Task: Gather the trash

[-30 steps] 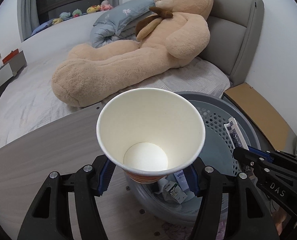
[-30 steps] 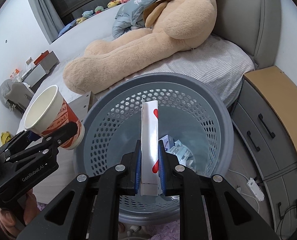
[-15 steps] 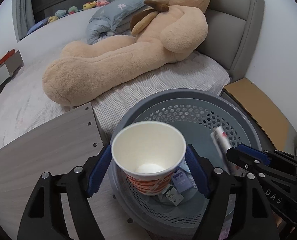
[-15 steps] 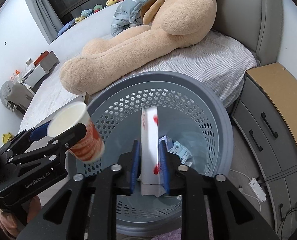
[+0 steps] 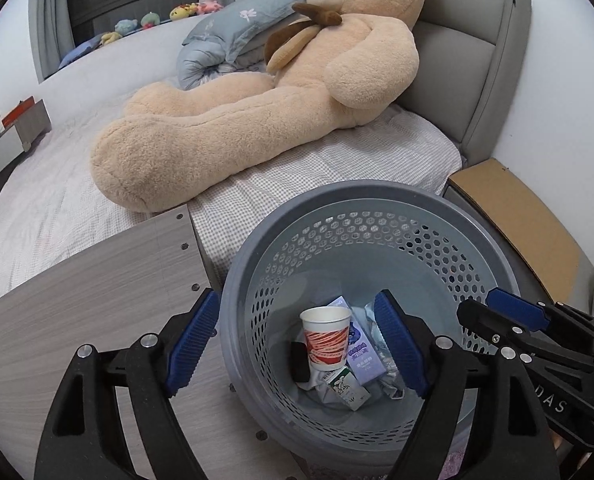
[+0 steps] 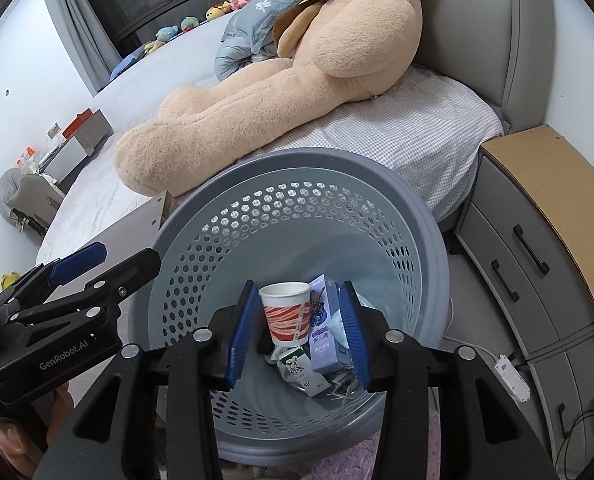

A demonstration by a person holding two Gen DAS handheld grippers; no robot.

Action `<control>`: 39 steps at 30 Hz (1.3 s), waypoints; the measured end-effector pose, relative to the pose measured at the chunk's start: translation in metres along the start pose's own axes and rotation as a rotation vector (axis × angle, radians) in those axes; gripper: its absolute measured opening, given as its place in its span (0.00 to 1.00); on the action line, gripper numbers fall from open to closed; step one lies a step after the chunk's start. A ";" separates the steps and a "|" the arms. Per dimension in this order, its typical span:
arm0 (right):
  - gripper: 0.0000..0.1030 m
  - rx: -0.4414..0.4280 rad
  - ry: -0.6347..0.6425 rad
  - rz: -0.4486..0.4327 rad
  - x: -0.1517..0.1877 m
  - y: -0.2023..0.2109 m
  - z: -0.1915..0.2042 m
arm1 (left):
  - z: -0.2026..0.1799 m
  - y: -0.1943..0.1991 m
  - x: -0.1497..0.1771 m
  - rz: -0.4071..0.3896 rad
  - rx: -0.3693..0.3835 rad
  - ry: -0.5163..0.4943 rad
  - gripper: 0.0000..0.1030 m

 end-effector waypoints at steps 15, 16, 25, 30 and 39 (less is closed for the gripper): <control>0.41 0.003 -0.003 -0.010 0.003 0.008 0.002 | 0.010 0.011 0.003 -0.014 -0.016 0.017 0.81; 0.41 0.003 -0.002 -0.011 0.003 0.008 0.003 | 0.010 0.012 0.003 -0.014 -0.016 0.021 0.81; 0.48 0.003 -0.004 -0.028 0.002 0.015 0.005 | 0.013 0.019 0.002 -0.028 -0.029 0.025 0.87; 0.50 0.004 -0.004 -0.034 0.002 0.018 0.005 | 0.014 0.025 0.001 -0.044 -0.035 0.027 0.91; 0.54 0.006 -0.003 -0.048 0.002 0.025 0.005 | 0.013 0.028 0.002 -0.044 -0.034 0.023 0.93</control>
Point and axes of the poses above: each gripper's, at about its wrist camera, not at the fingertips, and y roughly against the way its jaws point, z to its left, x to its underside, the point moved 7 cm from there along -y, roughly the way its jaws point, and after that the axes turned 8 degrees about -x, right-handed, at the moved point
